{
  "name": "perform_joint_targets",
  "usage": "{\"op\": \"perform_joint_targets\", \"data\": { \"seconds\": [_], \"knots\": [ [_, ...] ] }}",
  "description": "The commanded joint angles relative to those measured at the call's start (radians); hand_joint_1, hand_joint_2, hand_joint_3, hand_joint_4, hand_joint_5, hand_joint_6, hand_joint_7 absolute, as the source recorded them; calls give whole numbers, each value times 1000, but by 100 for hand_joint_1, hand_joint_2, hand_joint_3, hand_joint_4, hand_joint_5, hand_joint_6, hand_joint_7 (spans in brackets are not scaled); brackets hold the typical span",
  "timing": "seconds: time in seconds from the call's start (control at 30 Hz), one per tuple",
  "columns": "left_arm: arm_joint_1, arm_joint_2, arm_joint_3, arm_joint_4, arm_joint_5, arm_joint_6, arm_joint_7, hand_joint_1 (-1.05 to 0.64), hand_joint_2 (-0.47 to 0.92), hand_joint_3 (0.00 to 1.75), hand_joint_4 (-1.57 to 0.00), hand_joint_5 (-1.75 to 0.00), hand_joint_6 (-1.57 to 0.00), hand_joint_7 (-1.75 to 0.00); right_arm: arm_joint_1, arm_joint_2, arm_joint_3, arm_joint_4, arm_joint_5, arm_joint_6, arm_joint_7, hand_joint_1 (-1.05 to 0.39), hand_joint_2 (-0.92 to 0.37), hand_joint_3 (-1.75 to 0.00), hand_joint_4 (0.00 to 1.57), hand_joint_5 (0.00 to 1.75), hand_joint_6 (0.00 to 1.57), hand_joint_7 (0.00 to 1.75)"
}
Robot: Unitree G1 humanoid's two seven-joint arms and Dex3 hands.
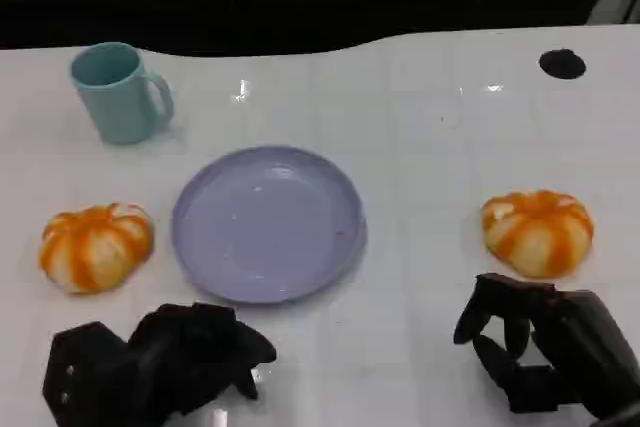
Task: Grasp the bread from the table and place it into the plate.
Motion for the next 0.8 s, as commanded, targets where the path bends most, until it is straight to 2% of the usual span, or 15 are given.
{"op": "perform_joint_targets", "data": {
  "seconds": [0.03, 0.8],
  "knots": [
    [9, 10, 5, 1, 2, 10, 3, -103, 82, 0, -90, -148, -144, -49, 5, -13, -3, -1, 2, -2, -8, -34, -39, -128, 91, 175, 81, 146],
    [7, 10, 7, 3, 0, 9, 2, -103, 82, 0, -90, -150, -144, -48, 6, -11, 1, -5, -6, 8, -10, -33, -38, -128, 91, 175, 80, 146]
  ]
}}
